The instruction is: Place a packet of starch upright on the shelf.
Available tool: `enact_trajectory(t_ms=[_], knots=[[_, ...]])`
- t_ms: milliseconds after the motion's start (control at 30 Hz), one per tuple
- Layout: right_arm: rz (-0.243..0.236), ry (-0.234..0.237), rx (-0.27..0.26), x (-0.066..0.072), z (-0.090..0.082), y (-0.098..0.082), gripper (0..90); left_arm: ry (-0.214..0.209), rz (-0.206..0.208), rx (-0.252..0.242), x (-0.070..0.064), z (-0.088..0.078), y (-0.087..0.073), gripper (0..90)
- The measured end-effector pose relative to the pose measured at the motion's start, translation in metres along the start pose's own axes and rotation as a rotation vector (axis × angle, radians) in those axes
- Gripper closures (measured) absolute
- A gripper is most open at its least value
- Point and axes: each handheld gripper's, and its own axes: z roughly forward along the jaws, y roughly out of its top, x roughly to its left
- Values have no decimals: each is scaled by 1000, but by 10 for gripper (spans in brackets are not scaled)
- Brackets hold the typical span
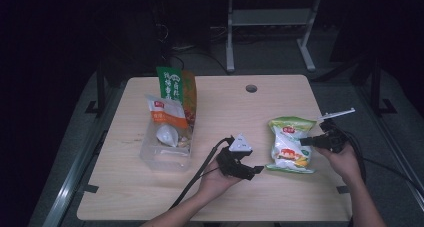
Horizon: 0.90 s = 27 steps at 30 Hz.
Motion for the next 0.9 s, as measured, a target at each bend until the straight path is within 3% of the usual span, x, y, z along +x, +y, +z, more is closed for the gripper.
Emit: enact_trajectory(t_ms=[133, 333, 467, 700, 767, 900], knots=[[-35, 15, -46, 12, -9, 1, 894, -17, -25, -9, 1, 4, 4, 321], [-68, 32, -110, 28, -24, -2, 895, -35, -30, -20, 0, 7, 10, 321], [-117, 45, -142, 40, -34, -5, 895, -34, -45, -18, 3, 11, 14, 321], [-209, 81, -180, 58, -44, -11, 895, -88, -120, -43, 14, 22, 22, 323], [-225, 95, -192, 61, -45, -13, 895, -130, -130, -60, 15, 24, 23, 428], [-271, 122, -212, 68, -47, -16, 895, -183, -190, -52, 22, 32, 27, 515]])
